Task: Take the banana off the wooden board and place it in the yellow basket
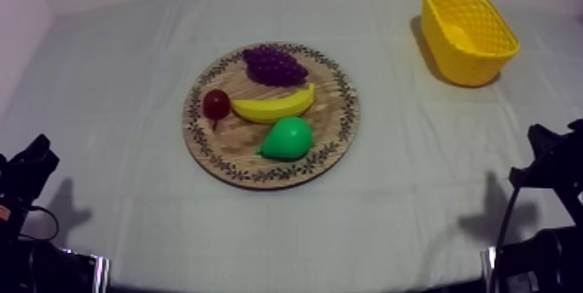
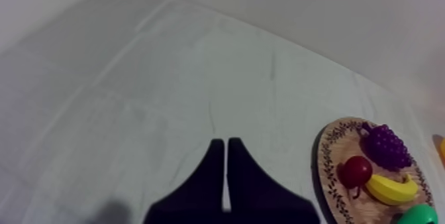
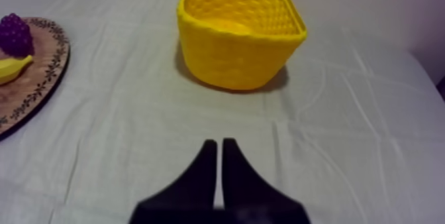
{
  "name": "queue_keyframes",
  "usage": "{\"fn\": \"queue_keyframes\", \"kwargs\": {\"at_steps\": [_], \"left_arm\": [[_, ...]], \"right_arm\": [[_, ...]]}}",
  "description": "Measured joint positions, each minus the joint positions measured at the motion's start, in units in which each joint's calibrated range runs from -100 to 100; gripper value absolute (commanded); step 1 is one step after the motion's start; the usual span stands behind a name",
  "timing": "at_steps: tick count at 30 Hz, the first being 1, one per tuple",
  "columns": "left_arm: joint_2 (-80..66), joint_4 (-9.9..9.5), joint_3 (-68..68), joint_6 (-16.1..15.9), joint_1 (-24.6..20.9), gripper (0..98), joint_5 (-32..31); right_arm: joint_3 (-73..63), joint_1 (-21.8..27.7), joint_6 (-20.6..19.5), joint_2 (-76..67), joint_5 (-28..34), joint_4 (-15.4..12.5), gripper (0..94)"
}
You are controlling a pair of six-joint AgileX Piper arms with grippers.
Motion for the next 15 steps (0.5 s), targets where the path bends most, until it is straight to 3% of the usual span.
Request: {"fn": "queue_keyframes", "kwargs": {"at_steps": [10, 15], "left_arm": [[0.0, 0.00, 0.0, 0.0, 0.0, 0.1, 0.0], [0.0, 0.00, 0.0, 0.0, 0.0, 0.1, 0.0]], "right_arm": [[0.0, 0.3, 0.6, 0.0, 0.1, 0.1, 0.6], [-1.8, -0.5, -1.2, 2.1, 0.3, 2.6, 0.6]]}}
